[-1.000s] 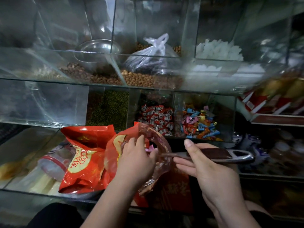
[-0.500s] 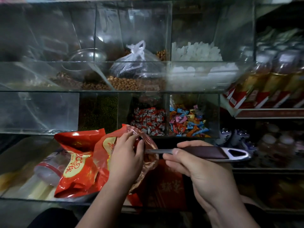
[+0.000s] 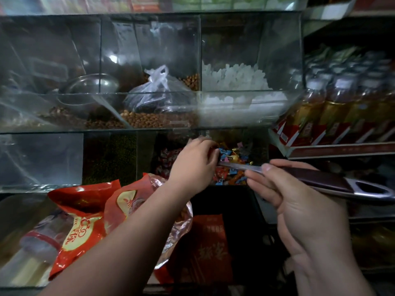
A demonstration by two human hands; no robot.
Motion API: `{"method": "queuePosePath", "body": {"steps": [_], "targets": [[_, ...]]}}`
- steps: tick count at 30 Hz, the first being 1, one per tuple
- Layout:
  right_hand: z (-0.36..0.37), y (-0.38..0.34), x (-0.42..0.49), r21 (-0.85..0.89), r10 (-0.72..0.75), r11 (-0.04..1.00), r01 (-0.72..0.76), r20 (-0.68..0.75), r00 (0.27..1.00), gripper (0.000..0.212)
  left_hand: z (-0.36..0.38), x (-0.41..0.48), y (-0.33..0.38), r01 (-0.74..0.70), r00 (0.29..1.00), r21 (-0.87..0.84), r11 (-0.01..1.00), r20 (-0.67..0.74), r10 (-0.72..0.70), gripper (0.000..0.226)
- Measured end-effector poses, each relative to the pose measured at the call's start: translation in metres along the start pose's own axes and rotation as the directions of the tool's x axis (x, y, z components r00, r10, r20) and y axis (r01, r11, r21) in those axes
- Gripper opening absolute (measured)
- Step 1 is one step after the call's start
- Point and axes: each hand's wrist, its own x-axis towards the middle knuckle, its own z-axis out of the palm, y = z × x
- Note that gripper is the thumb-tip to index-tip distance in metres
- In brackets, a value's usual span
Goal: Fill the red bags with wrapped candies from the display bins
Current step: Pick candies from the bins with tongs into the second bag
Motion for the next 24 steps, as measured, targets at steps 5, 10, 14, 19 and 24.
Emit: {"method": "queuePosePath", "body": {"steps": [5,10,14,19,24], "targets": [[-0.016,0.014,0.034,0.0,-0.041,0.999,0.041,-0.121,0.992,0.015,0.04,0.043,0.005,-0.043,0.984,-0.101,0.994,0.17,0.059,0.021],[-0.018,0.055,0.07,-0.095,-0.104,0.991,0.09,-0.164,0.981,0.014,0.061,0.047,-0.007,0.206,0.976,-0.271,0.94,0.122,-0.179,0.038],[-0.023,0.075,0.094,-0.614,-0.346,0.699,0.366,0.157,0.925,0.018,0.067,0.042,-0.018,0.264,0.959,-0.248,0.932,0.167,-0.227,0.044],[-0.023,0.076,0.096,-0.738,-0.315,0.288,0.61,0.529,0.788,0.019,0.066,0.045,-0.015,0.272,0.96,-0.287,0.919,0.152,-0.237,0.041],[-0.022,0.047,0.055,-0.709,-0.417,0.432,0.558,0.392,0.82,0.013,0.057,0.038,-0.005,0.213,0.975,-0.334,0.918,0.129,-0.179,0.041]]}}
